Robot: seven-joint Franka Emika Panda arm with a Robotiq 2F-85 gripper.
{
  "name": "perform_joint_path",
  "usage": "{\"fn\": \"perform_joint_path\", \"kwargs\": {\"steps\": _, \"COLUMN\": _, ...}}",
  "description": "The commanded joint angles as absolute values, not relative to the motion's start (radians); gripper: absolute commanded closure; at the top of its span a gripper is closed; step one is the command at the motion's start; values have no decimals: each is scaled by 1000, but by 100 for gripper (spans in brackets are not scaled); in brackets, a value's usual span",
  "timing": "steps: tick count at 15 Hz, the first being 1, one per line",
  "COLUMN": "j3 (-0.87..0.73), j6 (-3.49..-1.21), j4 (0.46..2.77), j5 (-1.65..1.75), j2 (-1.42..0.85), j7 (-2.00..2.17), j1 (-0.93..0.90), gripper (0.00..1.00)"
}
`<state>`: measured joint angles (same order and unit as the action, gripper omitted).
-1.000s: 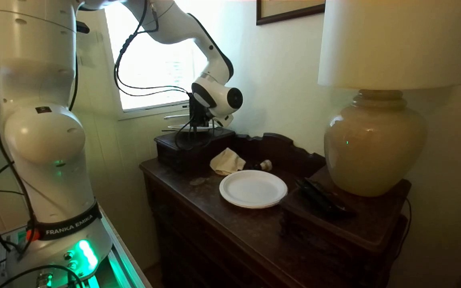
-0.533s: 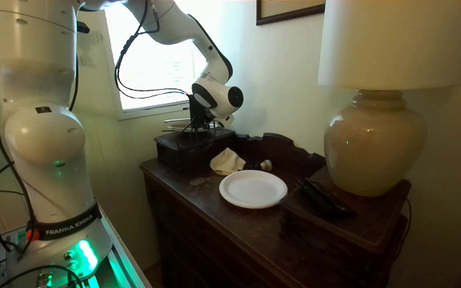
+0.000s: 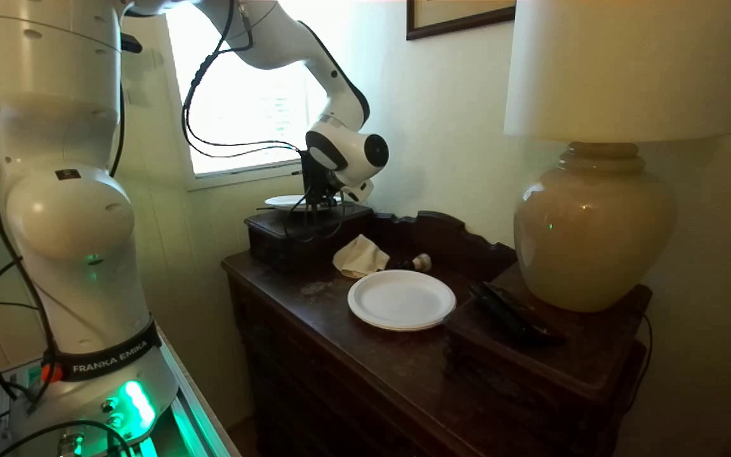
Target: Put one plate from the right on top of the plate on the left.
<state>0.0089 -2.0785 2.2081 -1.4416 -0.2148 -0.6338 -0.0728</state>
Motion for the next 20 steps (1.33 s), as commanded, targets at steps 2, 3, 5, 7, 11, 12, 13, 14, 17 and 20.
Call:
{"fn": "perform_joint_path", "kwargs": {"steps": 2, "j3": 2, "j6": -2090, "j4": 2237, "j5": -1312, "j2": -126, "j7": -579, "j1": -59, "gripper": 0}}
{"fn": "perform_joint_path", "kwargs": {"steps": 3, "j3": 1, "j6": -2086, "j4": 2238, "j5": -1288, "j2": -110, "j7": -569, "j1": -56, "gripper": 0}}
{"fn": "perform_joint_path", "kwargs": {"steps": 5, "j3": 2, "j6": -2078, "j4": 2243, "j5": -1204, "j2": -58, "j7": -528, "j1": -53, "gripper": 0}}
{"fn": "perform_joint_path", "kwargs": {"steps": 7, "j3": 4, "j6": -2051, "j4": 2249, "j5": -1073, "j2": 13, "j7": -462, "j1": -50, "gripper": 0}}
{"fn": "perform_joint_path", "kwargs": {"steps": 11, "j3": 3, "j6": -1928, "j4": 2264, "j5": -733, "j2": 170, "j7": -301, "j1": -30, "gripper": 0}}
{"fn": "perform_joint_path", "kwargs": {"steps": 12, "j3": -1, "j6": -1889, "j4": 2275, "j5": -652, "j2": 212, "j7": -269, "j1": -18, "gripper": 0}}
{"fn": "perform_joint_path", "kwargs": {"steps": 13, "j3": -9, "j6": -1849, "j4": 2271, "j5": -572, "j2": 244, "j7": -241, "j1": -8, "gripper": 0}}
{"fn": "perform_joint_path", "kwargs": {"steps": 14, "j3": -16, "j6": -1822, "j4": 2284, "j5": -496, "j2": 290, "j7": -208, "j1": 7, "gripper": 0}}
{"fn": "perform_joint_path", "kwargs": {"steps": 17, "j3": -44, "j6": -1739, "j4": 2282, "j5": -279, "j2": 376, "j7": -161, "j1": 54, "gripper": 0}}
{"fn": "perform_joint_path", "kwargs": {"steps": 20, "j3": -63, "j6": -1740, "j4": 2262, "j5": -92, "j2": 438, "j7": -186, "j1": 88, "gripper": 0}}
